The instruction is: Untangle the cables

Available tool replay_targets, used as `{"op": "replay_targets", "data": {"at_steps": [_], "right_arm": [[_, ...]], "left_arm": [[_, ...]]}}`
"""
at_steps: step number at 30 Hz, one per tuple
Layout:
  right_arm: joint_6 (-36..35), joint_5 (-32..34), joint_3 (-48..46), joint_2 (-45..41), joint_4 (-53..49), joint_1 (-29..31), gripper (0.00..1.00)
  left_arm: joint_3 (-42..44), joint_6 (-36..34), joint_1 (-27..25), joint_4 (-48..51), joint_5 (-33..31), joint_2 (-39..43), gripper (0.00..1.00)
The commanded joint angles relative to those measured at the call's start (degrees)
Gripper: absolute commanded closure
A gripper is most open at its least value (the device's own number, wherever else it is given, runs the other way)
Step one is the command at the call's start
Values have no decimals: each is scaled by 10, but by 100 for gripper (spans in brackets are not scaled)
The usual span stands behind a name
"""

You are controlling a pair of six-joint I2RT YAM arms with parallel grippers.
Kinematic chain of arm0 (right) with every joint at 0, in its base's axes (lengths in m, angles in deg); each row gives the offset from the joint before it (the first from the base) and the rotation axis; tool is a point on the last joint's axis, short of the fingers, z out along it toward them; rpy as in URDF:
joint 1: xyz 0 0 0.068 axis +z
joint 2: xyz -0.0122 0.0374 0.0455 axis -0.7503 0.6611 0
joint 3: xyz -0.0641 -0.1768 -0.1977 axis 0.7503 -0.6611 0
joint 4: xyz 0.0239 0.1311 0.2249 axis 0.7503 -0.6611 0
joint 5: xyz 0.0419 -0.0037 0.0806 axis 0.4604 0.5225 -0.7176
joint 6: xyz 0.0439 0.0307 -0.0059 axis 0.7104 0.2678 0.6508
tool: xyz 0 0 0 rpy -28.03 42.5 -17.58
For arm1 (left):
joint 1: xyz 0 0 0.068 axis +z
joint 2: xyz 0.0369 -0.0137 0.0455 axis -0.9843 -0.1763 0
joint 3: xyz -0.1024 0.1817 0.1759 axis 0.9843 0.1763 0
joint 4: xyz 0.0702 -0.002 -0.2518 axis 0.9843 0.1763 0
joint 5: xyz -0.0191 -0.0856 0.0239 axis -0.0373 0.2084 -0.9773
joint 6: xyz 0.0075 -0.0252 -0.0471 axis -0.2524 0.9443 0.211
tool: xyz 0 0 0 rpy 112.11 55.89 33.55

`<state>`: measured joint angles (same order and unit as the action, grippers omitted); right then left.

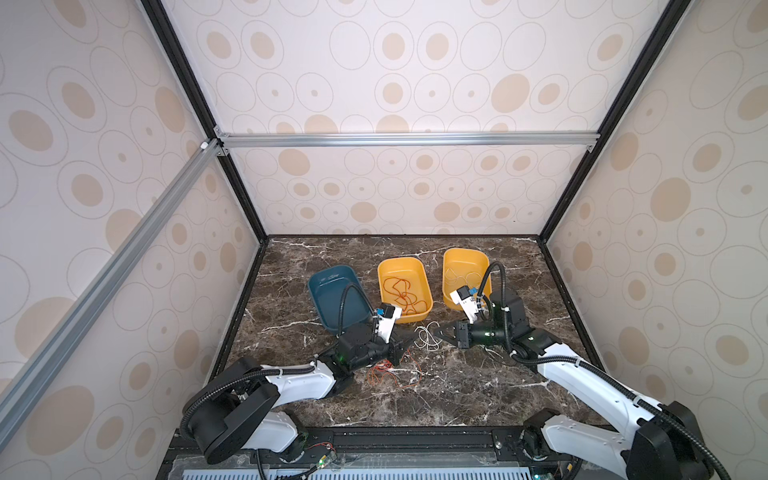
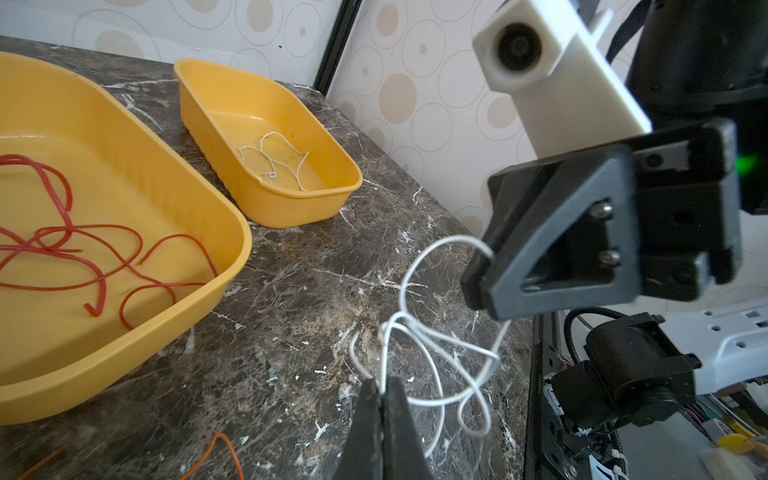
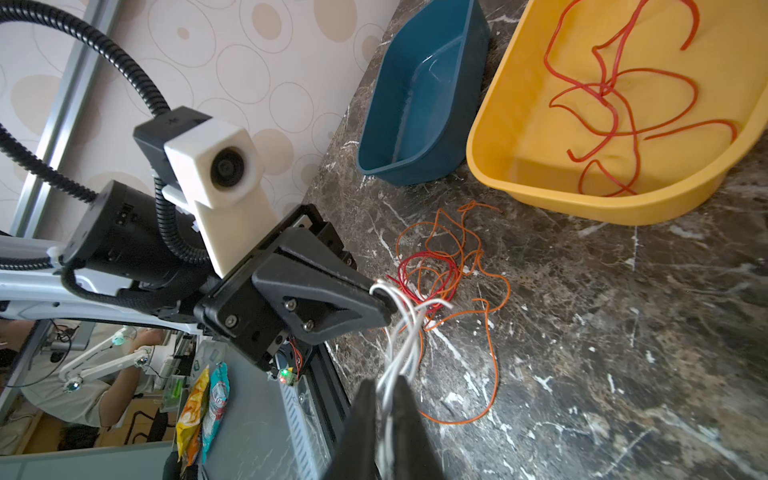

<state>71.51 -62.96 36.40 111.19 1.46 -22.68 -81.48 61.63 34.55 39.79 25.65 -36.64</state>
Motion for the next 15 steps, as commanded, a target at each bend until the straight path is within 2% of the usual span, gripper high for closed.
{"op": "replay_targets", "data": {"at_steps": [1,7,12,15], "right_arm": [[-18,17,-2,4,-5,3,64],[-19,43,-9,12,-6,4,64],[-59,88,2,-25,-50,27,75],[-83,116,6,-63,-67,46,75]], "left_arm": [[-4,-7,4,2,-16,17,100],[-6,-5,5,16,-15,28,100],[-13,-7,5,40,-22,28,100],[-24,-14,5,58,-27,20,100]]}}
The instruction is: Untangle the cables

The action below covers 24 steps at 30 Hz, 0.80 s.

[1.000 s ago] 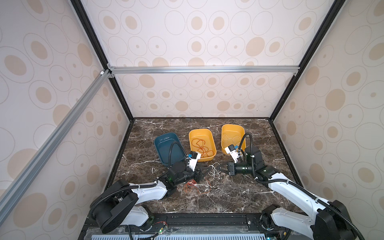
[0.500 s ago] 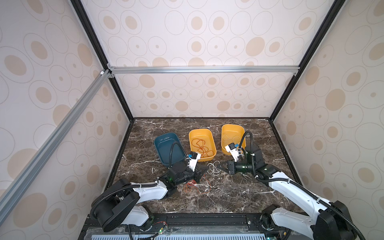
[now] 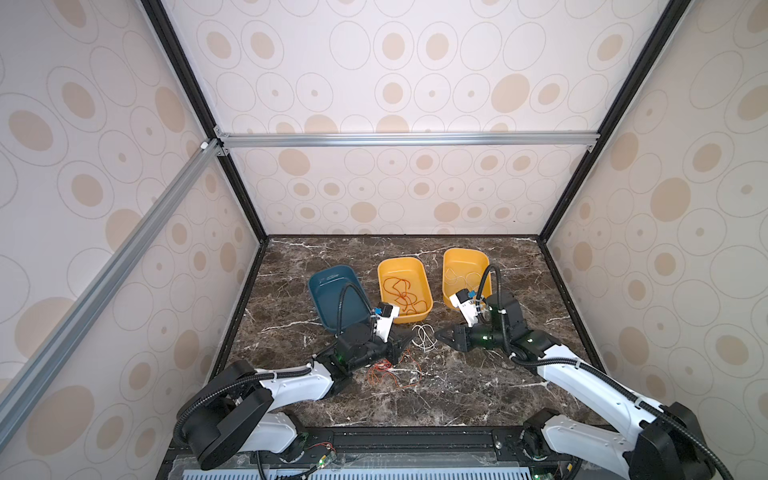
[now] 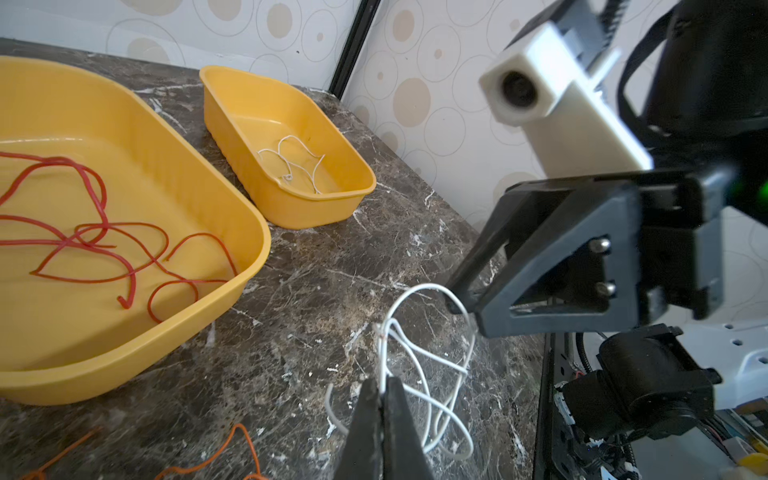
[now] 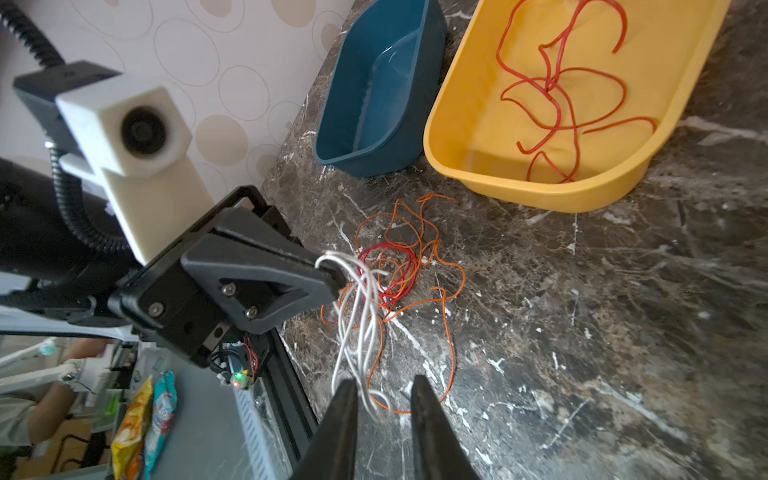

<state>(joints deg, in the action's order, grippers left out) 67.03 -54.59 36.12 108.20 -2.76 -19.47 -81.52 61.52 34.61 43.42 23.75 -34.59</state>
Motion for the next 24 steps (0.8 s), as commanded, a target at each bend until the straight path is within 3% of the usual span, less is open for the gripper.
{"op": "replay_targets", "data": {"at_steps": [1,5,10,18,24], "right_arm": [[-44,33,8,-45,-24,18,75],[-60,7,11,-47,-20,32,74],[-65,20,20,13,-11,51,72],[-82,107,36,75,-16,62,70],[-87,134,36,105,-8,62,70]], "left_arm": [[-27,-14,4,26,-9,-4,100],[-35,-13,4,23,0,-14,100],[-43,-11,4,19,10,-21,100],[-40,-11,5,15,26,-15,100],[-34,-12,4,10,34,-16,100]]}}
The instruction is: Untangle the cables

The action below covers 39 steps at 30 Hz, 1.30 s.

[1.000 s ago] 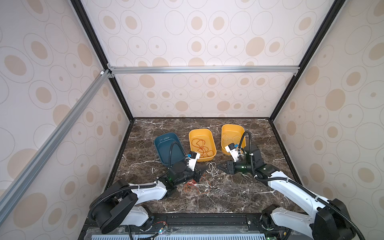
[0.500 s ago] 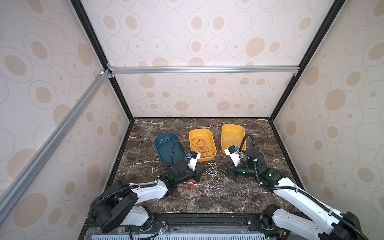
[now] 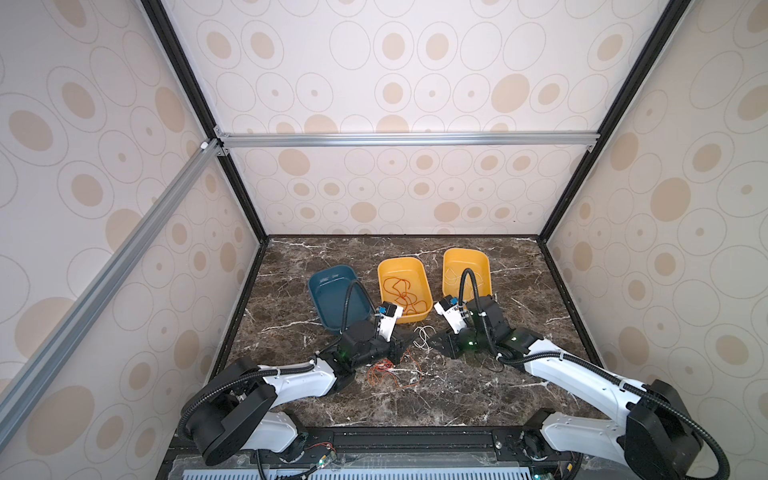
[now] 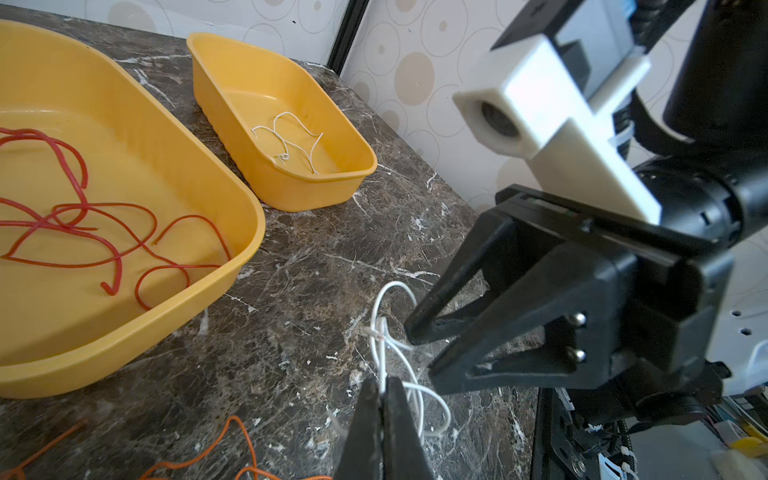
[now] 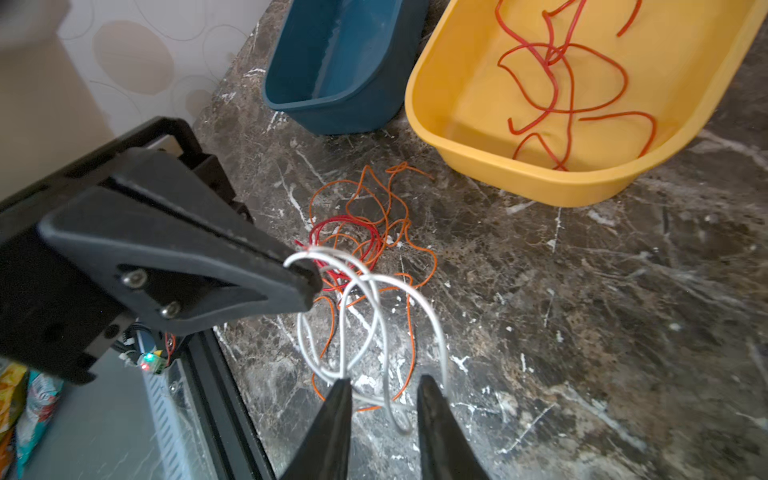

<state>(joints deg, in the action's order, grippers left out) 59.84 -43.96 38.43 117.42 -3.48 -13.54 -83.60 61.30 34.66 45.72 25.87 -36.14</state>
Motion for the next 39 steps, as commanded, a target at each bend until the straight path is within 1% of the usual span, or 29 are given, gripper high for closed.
{"op": "replay_targets", "data": {"at_steps": [1,3,5,7,12,15,18,24,27,31,33,35,36,37,39], "right_arm": [[-14,32,15,19,1,3,70],[-16,23,16,31,8,3,69],[-14,-1,18,41,24,2,70],[-8,-16,18,50,37,2,73],[-4,0,8,42,32,2,93],[0,19,-3,14,22,-1,98],[8,8,-13,-12,17,-12,100],[29,-45,-37,-56,40,-38,100],[32,-57,-40,-67,39,-49,100],[30,-78,-42,-72,35,-60,100],[25,-111,-41,-69,39,-60,99],[17,-155,-37,-57,45,-60,92],[16,-170,-32,-49,42,-60,86],[17,-174,-29,-41,40,-60,79],[18,-162,-26,-36,36,-60,71]], "left_arm": [[-13,-9,4,-14,15,0,100],[-11,-8,4,-18,16,2,100],[-8,-8,4,-22,16,5,100],[-5,-8,4,-25,15,9,100],[1,-13,4,-9,-7,28,100],[11,-15,5,4,-27,38,100],[20,-11,6,5,-39,45,100],[34,-3,13,10,-57,48,100],[40,2,17,12,-68,54,100],[46,-3,18,16,-65,63,100],[46,-6,18,19,-58,64,100],[47,-5,18,18,-51,62,100],[46,-4,18,17,-49,61,100],[46,-3,18,16,-48,60,100],[44,-3,18,13,-47,58,100]]}}
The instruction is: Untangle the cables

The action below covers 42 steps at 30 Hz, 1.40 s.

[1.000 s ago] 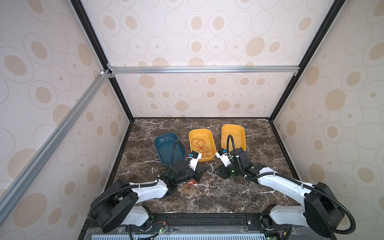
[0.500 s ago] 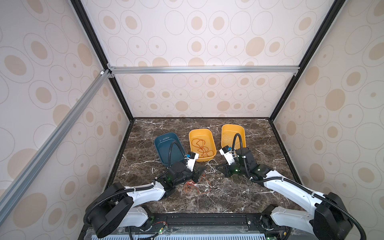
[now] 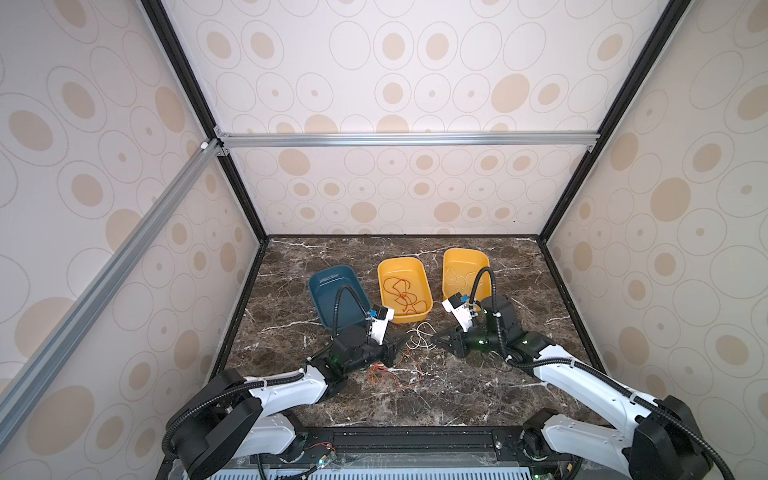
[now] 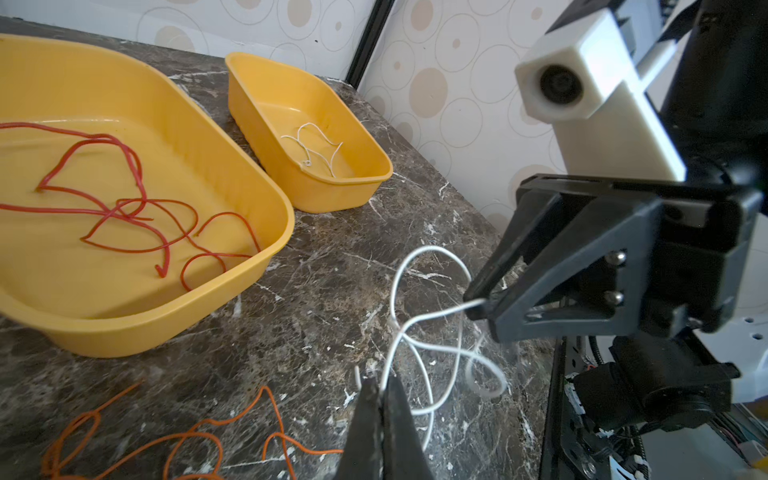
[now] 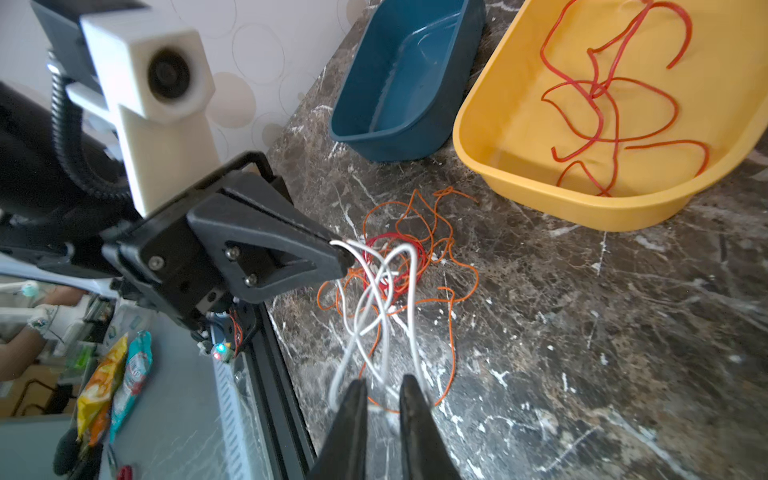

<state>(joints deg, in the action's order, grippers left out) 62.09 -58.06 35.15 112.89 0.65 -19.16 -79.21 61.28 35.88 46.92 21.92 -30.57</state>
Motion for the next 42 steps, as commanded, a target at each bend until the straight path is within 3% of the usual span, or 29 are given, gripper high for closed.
{"op": "replay_targets", "data": {"at_steps": [1,3,10,15,22,26,28,30,32,34,42], "right_arm": [[-5,-14,7,7,-8,-4,67],[-8,3,8,-1,-16,-3,63],[15,14,17,-13,-1,26,63],[64,20,16,23,52,66,67],[61,69,22,83,59,90,67],[59,62,28,117,72,90,67],[60,57,30,130,78,90,71],[62,58,29,133,82,90,82],[58,82,29,123,67,91,94],[52,114,27,104,44,88,100],[28,149,21,1,-43,46,100]], "left_arm": [[-1,-2,5,1,-8,1,100],[-2,-2,6,1,-8,0,100],[-4,1,6,-4,-7,-9,100],[-7,5,6,-10,-6,-15,100],[-5,8,6,-17,0,-15,100],[-1,12,6,-23,2,-13,100],[0,11,6,-24,2,-12,100],[-1,10,6,-23,1,-10,100],[-1,9,5,-18,-2,-7,100],[1,3,6,-9,-10,-3,100],[6,-5,17,30,-36,14,100]]}}
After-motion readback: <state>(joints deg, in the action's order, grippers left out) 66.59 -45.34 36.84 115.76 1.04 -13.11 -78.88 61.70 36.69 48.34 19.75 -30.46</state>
